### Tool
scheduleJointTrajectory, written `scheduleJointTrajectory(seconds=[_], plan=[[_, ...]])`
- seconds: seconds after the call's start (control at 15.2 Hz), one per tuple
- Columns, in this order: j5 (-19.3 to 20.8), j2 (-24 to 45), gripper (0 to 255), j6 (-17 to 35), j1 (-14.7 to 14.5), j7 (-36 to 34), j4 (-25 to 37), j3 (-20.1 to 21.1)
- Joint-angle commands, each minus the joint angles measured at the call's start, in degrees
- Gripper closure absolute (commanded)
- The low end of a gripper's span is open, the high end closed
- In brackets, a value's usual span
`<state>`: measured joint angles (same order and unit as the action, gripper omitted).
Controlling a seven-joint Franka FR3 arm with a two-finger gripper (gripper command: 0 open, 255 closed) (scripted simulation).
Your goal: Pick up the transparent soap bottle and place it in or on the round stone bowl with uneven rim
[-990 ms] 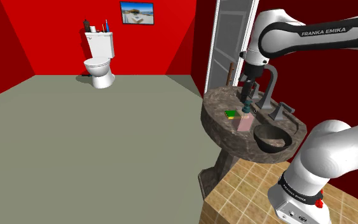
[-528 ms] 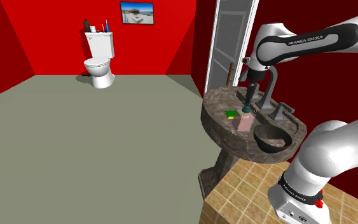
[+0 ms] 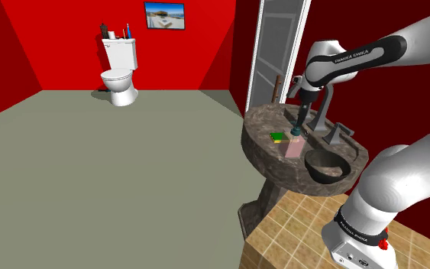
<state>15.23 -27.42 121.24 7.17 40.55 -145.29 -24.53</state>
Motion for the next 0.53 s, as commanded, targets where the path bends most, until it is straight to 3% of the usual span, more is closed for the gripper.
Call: scheduleJointTrajectory(seconds=[0.0,0.2,0.46], plan=[[0.2,0.9,0,1.9,0.0,0.3,-0.9,-0.6],[0.3,2.6,0,5.2,0.0,0.4,-2.5,-1.3],[0.3,2.6,0,5.2,0.0,0.4,-2.5,-1.3]])
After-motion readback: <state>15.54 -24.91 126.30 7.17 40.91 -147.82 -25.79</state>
